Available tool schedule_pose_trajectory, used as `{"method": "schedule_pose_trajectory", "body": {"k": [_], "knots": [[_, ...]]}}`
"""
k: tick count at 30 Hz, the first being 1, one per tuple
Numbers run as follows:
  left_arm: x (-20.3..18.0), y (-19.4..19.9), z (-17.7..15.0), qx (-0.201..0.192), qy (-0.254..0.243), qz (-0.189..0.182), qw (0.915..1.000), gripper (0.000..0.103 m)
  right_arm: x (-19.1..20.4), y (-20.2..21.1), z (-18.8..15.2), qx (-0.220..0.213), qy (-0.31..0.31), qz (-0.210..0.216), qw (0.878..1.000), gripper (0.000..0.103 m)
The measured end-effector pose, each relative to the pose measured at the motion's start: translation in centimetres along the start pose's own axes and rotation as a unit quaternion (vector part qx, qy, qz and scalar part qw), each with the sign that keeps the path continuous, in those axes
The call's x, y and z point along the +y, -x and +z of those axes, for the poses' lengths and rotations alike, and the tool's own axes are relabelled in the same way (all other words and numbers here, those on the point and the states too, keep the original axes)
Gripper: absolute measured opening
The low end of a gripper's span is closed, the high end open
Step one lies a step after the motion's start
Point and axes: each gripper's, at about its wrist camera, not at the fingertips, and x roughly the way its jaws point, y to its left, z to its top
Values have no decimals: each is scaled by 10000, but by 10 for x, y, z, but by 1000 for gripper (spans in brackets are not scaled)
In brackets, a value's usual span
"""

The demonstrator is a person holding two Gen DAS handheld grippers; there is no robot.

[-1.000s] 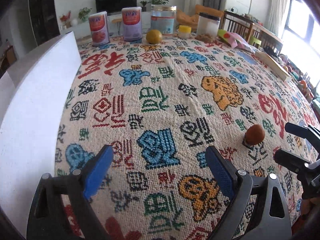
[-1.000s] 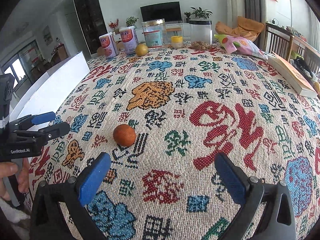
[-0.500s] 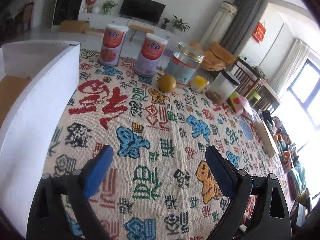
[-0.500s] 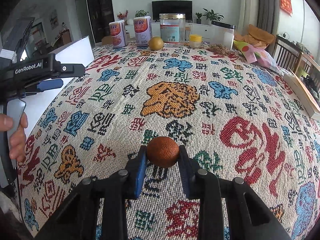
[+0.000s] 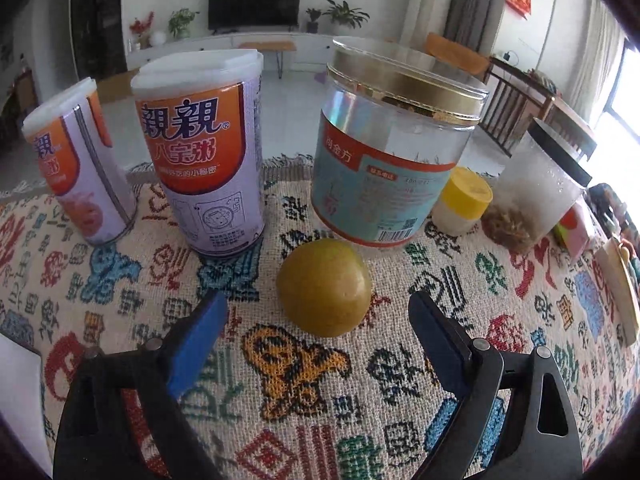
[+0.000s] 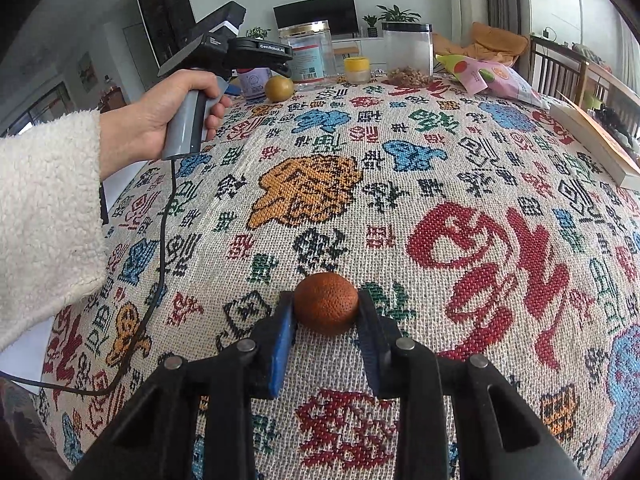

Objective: Organize fruits

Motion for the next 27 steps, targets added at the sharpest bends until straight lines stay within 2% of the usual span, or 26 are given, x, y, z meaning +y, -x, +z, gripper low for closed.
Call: {"method": "schedule_pose_trajectory", "body": {"k": [1,2,3,7,10,12,16,19,22,23,26,27], "knots": [[-1,-6,-1,45,45,-54,10000,81,-1,0,0,-3,-20,14,10000,31],[-1,-11,-1,110,92,-108,9998,60,-1,0,0,-4,-34,24,10000,31],[0,-16,-2,182,133,-111,9997,52,-1,0,0,-6,-40,28,10000,31],[9,-4,-12,-74,159,-54,9998,50,-1,0,0,-8,-42,26,10000,31],[12,30,-34,-284,104,-175,9994,50,-2,0,0,-18,-73,40,10000,31],[13,62,-58,-364,123,-376,9986,50,-5,1,0,-40,-153,118,9998,31],[2,126,-116,-222,121,-872,9959,50,-22,12,-1,-324,-538,448,9970,31],[-17,176,-165,-93,-216,-1180,9927,51,-37,26,-7,-372,-807,234,9958,31],[-42,209,-212,80,-684,-1462,9869,51,-51,42,-15,-385,-871,-87,9954,31],[-52,217,-227,128,-873,-1489,9849,51,-53,45,-18,-373,-852,-220,9954,31],[-70,224,-260,231,-1244,-1454,9812,51,-65,48,-24,-330,-1159,-106,9927,31],[-74,221,-268,291,-1278,-1405,9814,51,-65,48,-24,-316,-1129,-193,9929,31]]}}
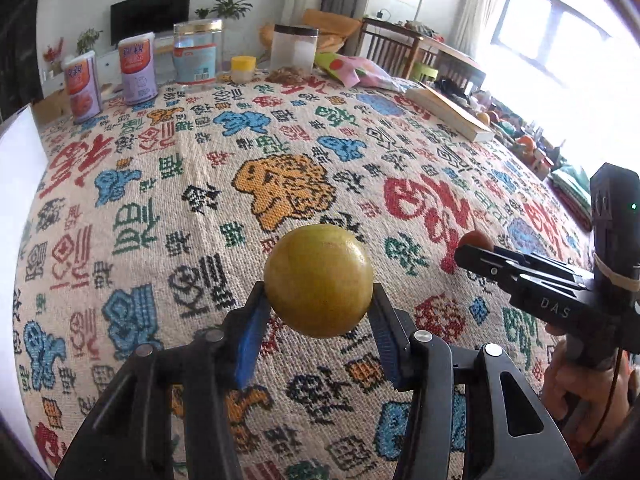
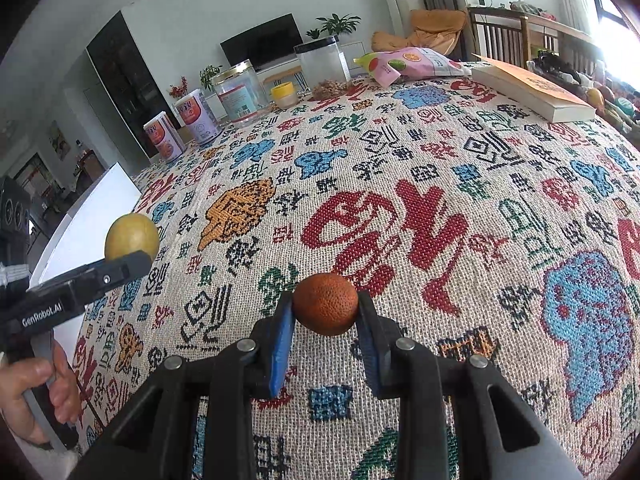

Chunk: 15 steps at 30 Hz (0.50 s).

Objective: Organize fruits

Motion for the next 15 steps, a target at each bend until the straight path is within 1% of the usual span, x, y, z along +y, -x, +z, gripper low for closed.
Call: {"method": "schedule_pose_trajectory", "body": {"k": [3,4,6,8,9,11,12,13,15], "knots": [[-1,-12,-11,157,226,139,9995,53,8,-1,-3,6,197,-69,9998,31],[-1,-11,-14,26,255,178,9995,54,11,-2,-4,33,274,-111,9996,31],[-4,-12,-14,23,306,403,9987,69,13,-7,-7,112,384,-245,9989,31],[-2,-14,-12,49,324,466,9984,73,13,-11,-8,191,423,-332,9984,32],[-2,-15,-13,74,288,524,9982,74,13,-11,-8,163,443,-338,9983,35],[-6,-18,-12,113,171,622,9979,77,15,-11,-8,152,492,-375,9980,47],[-8,-20,-12,132,100,678,9976,78,17,-11,-9,148,522,-424,9976,59],[-10,-21,-12,150,42,724,9973,79,17,-11,-9,137,543,-466,9973,68],[-12,-22,-13,171,-22,786,9968,80,16,-10,-9,118,517,-486,9974,70]]}}
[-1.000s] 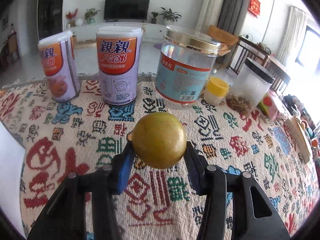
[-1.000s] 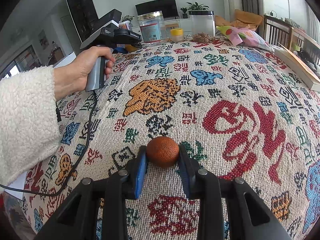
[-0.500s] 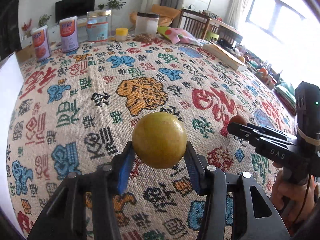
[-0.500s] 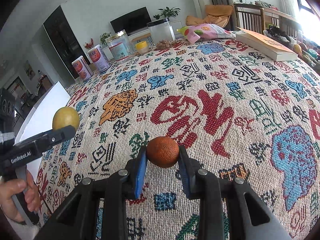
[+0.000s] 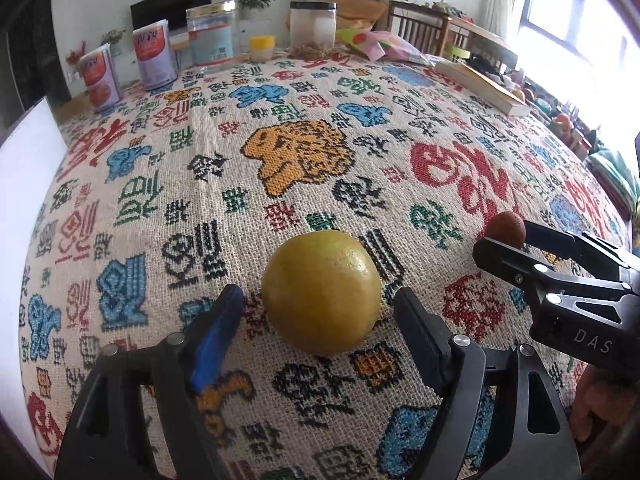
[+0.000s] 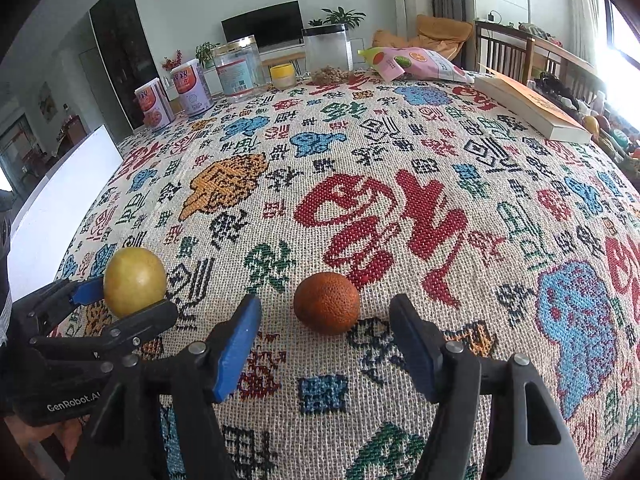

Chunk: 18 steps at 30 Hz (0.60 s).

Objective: Organize fruits

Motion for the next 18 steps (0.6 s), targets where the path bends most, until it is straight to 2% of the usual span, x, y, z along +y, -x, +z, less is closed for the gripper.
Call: {"method": "schedule_pose_trajectory", "body": {"k": [8,14,18], "knots": [[-4,-1,0,83,-120,95,9998,84,-1,-1,0,27,-17,-62,10000,71],[-4,-2,2,319,-350,-94,9988,89,2,-3,0,59,57,-108,9999,75],[-3,-2,2,536,-676,-202,9961,93,7,-5,0,108,162,-141,9997,82]]}}
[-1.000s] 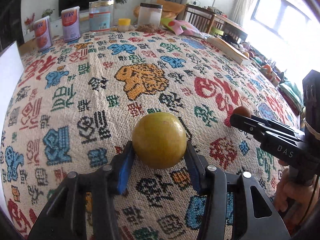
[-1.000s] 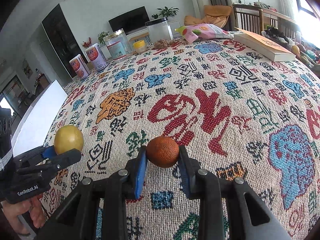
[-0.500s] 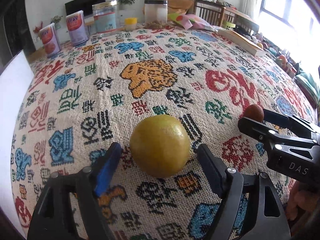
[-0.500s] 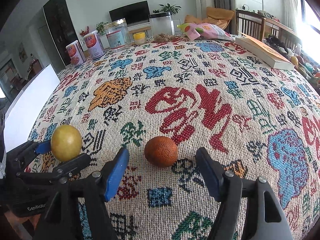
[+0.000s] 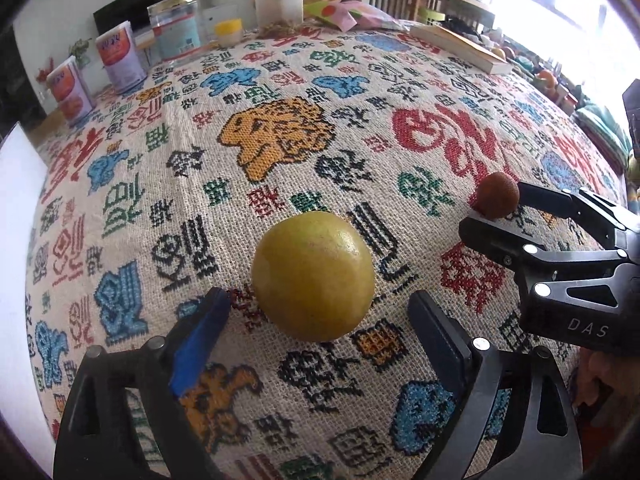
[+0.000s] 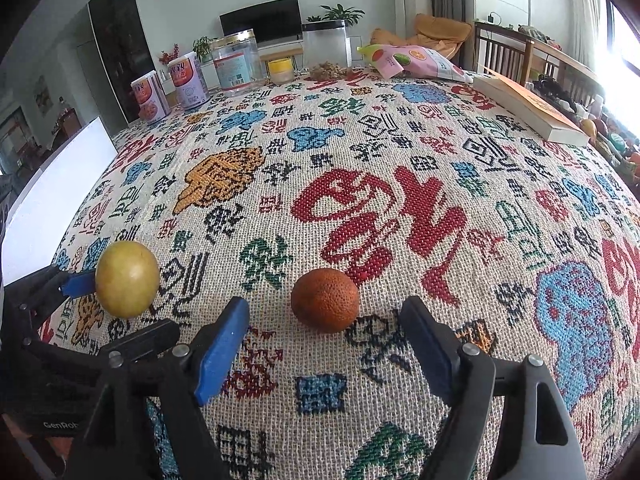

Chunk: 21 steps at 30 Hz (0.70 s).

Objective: Organize fruits

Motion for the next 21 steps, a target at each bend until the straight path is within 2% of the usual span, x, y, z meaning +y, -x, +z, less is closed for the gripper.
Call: {"method": "schedule_pose_trajectory", "body": {"k": [5,7,11,15,18,21], "knots": [[0,2,0,202,-175,-79,9996,93,-1,0,0,24,-20,91,10000,88],[0,3,0,312,-119,-44,9994,94,-2,-1,0,57,-29,132,9999,95],[2,1,1,694,-42,7,9976,98,-3,-2,1,79,-51,218,9997,99],[3,-2,2,1012,-381,-101,9941,101,-2,-3,1,118,-6,246,9996,102],[6,-3,2,1033,-566,-192,9929,103,-1,-4,1,123,3,248,9996,103],[6,0,-3,745,-576,-217,9953,103,-1,-4,1,123,4,250,9996,103]]}}
